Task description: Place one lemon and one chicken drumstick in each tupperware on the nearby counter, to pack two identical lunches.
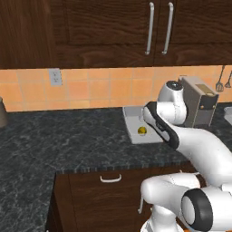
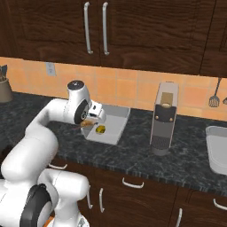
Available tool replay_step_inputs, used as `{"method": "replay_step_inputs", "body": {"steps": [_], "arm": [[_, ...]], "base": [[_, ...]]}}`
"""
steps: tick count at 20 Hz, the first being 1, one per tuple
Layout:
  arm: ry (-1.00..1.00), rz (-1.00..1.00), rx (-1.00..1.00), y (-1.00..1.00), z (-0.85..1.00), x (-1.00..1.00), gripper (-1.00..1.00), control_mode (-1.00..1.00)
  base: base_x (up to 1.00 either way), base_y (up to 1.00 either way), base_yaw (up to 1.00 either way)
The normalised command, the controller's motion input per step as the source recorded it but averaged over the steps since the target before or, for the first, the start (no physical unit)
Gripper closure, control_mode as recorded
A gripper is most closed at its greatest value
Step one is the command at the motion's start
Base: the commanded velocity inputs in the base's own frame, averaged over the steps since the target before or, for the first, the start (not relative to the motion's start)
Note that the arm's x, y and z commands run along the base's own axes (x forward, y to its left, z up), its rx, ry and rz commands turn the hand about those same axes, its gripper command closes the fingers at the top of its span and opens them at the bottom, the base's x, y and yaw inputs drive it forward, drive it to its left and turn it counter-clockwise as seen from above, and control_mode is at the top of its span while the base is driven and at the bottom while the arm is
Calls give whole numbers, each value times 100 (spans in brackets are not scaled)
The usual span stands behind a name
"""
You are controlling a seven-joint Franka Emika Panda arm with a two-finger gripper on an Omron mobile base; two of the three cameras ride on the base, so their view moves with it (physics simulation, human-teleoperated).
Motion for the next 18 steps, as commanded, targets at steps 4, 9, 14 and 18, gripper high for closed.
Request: {"method": "replay_step_inputs", "body": {"steps": [4,9,14,18], "arm": [[4,0,0,-21,-26,99,100,-100],[1,0,0,-20,-30,87,100,-100],[0,1,0,-21,-35,63,100,-100],[0,1,0,-15,-33,62,100,-100]], "base": [[0,0,0],[0,0,0],[0,0,0],[0,0,0]]}}
